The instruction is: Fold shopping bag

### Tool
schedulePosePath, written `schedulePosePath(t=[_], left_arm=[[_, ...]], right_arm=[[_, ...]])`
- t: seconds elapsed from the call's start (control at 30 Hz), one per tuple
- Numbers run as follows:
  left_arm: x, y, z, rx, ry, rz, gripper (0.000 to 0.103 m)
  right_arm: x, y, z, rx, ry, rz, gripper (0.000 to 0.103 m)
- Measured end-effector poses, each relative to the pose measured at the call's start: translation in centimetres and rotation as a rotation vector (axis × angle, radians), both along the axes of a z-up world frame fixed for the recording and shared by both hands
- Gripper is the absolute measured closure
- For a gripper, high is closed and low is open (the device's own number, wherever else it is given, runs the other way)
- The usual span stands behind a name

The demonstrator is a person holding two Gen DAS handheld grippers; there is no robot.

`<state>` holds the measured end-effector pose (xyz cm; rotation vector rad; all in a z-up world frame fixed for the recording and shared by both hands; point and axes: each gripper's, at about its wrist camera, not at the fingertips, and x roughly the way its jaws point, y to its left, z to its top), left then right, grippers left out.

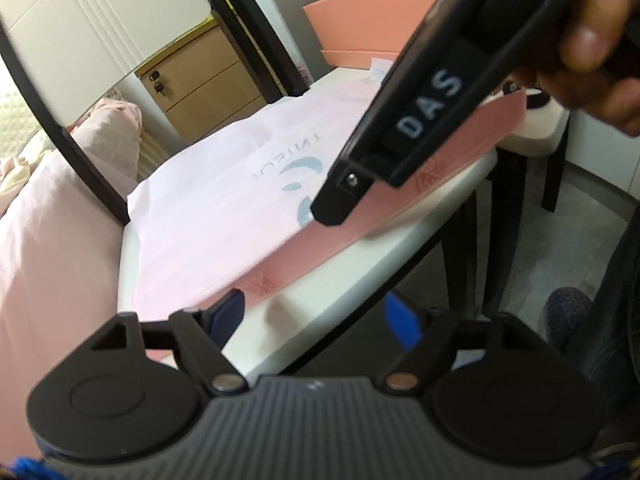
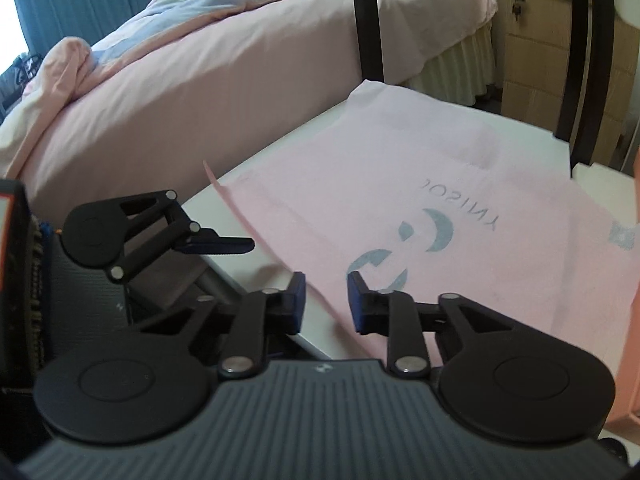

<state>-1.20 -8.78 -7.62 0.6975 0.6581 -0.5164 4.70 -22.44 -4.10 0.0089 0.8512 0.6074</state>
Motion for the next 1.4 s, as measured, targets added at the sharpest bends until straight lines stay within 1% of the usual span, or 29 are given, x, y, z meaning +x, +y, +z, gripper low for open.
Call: schedulePosePath(t=[0.1,0.23,0.43,0.5,0.63,0.77,0.8,0.87,0.93,0.97,1.0,1.1,1.2,1.27,1.3,1.33,1.4], left_arm=[[-0.1,0.0,0.1,0.005,-0.004,-0.009,0.023],[-0.3,-0.1,0.0,0.006,-0.009,-0.018,0.022],[-1.0,-0.3,0.0,0.021,-0.03,-0.028,0.022],[-1.2,-0.4,-0.1,0.031,-0.044,-0.031,0.022],[-1.9,-0.9,-0.5,0.066,-0.077,-0.055,0.022],[-2.8,-1.6,-1.6,0.144,-0.126,-0.085,0.023],[-3.0,-1.8,-1.9,0.164,-0.133,-0.093,0.025],[-3.4,-2.1,-2.2,0.181,-0.143,-0.114,0.032],[-3.8,-2.4,-2.5,0.191,-0.156,-0.131,0.039],[-3.8,-2.5,-2.6,0.195,-0.161,-0.133,0.046],[-3.8,-2.5,-2.7,0.202,-0.166,-0.135,0.049],[-4.0,-2.7,-3.0,0.222,-0.178,-0.143,0.05],[-4.4,-3.0,-3.5,0.25,-0.188,-0.171,0.055],[-4.5,-3.1,-3.5,0.242,-0.185,-0.177,0.062],[-4.4,-3.1,-3.4,0.233,-0.181,-0.177,0.068],[-4.4,-3.0,-3.2,0.224,-0.178,-0.172,0.073],[-4.1,-2.7,-2.9,0.205,-0.174,-0.147,0.079]], right_arm=[[0.9,-0.4,-1.0,0.017,0.049,-0.039,0.08],[2.6,-1.4,-2.2,0.09,0.138,-0.104,0.081],[3.3,-1.0,-2.8,0.04,0.157,-0.12,0.082],[3.3,-0.9,-2.7,0.042,0.171,-0.105,0.082],[2.4,-0.1,-2.7,0.057,0.192,-0.025,0.082],[1.0,0.4,-2.8,0.091,0.228,0.055,0.082],[0.8,0.4,-2.8,0.101,0.237,0.064,0.082],[0.4,0.2,-2.9,0.112,0.248,0.077,0.082],[0.2,-0.1,-2.9,0.126,0.265,0.075,0.082],[0.2,-0.3,-3.0,0.133,0.276,0.076,0.082],[0.3,-0.4,-3.1,0.139,0.288,0.079,0.082],[0.1,-0.1,-3.4,0.141,0.319,0.104,0.082],[0.1,0.1,-3.5,0.138,0.325,0.111,0.082],[0.2,0.1,-3.1,0.139,0.309,0.099,0.082],[0.3,0.0,-2.9,0.139,0.288,0.087,0.081],[0.3,-0.1,-2.6,0.136,0.266,0.075,0.08],[0.2,-0.3,-1.8,0.111,0.201,0.044,0.08]])
